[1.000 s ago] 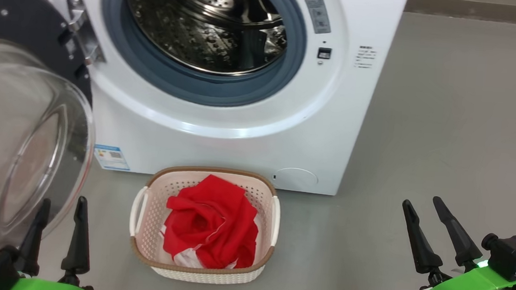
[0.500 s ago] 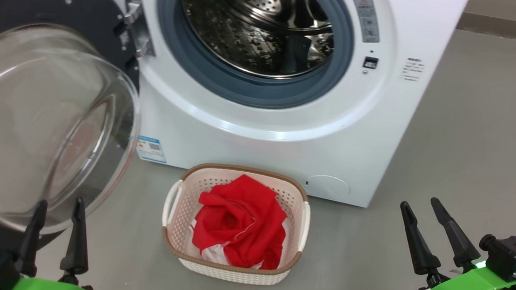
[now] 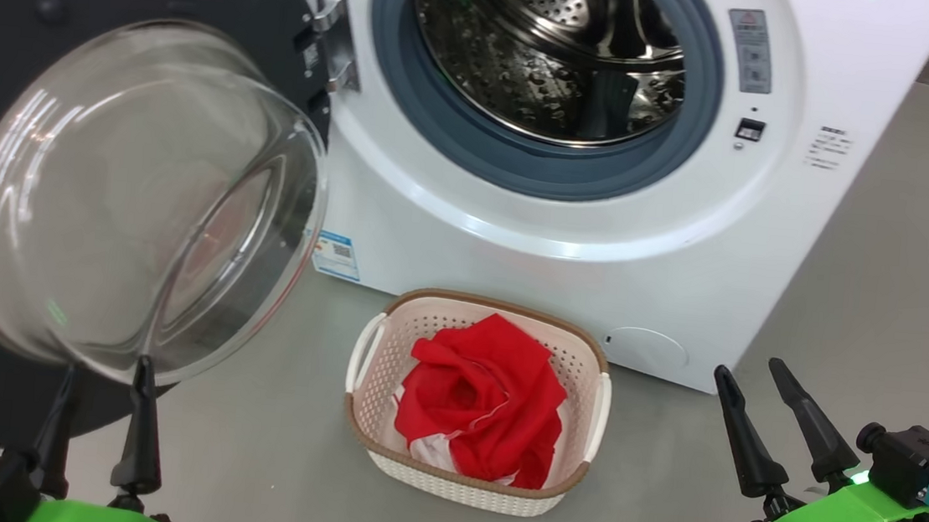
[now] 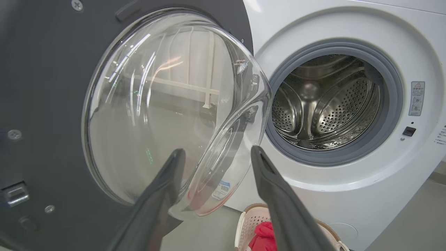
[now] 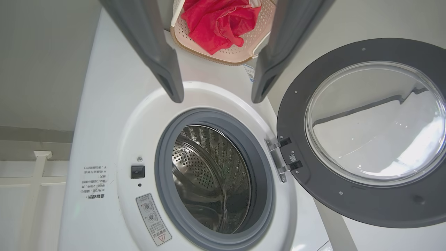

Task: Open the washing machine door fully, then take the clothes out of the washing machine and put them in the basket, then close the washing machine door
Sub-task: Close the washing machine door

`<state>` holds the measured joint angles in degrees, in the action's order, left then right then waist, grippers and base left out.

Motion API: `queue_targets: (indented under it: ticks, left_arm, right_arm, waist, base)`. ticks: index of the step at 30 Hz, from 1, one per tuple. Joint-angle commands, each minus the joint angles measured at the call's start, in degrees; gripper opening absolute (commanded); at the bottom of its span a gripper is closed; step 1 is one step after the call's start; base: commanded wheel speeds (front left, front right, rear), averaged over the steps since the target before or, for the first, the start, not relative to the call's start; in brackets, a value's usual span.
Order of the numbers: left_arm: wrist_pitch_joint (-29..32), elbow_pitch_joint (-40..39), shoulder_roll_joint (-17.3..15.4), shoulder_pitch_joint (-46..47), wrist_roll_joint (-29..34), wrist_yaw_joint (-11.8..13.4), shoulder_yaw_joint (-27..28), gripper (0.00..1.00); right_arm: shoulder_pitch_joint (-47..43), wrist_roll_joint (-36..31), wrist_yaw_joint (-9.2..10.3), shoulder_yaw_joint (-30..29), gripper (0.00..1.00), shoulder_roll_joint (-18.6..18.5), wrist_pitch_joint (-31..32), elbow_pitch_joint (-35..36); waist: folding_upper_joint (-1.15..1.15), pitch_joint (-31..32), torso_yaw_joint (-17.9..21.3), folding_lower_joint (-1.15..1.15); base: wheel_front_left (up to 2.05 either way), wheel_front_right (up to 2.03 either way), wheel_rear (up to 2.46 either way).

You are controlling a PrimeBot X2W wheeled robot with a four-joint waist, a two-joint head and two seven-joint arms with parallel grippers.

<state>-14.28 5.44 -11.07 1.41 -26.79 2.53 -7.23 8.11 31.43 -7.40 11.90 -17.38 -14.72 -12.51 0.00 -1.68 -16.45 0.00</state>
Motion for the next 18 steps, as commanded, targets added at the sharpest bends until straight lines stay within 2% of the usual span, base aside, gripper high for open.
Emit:
queue_targets:
  ticks: [1,18]
  left_arm:
    - [-0.4,-1.2,-1.3,1.5,0.4,0.7,2.0,1.00]
    - [-0.5,-0.5,-0.8,2.1,0.4,1.4,2.2,1.00]
  right_arm:
    - [-0.2,0.2,-0.09,0.8,1.00,-0.8,-0.3,1.3]
    - [0.3,0.2,-0.09,0.7,1.00,-1.0,-0.3,1.3]
  waist:
    - [0.00,-0.4,-1.4,0.00]
    - [0.00,-1.5,-5.4,0.00]
  base:
    - [0.00,0.00,0.00]
    - [0.00,0.00,0.00]
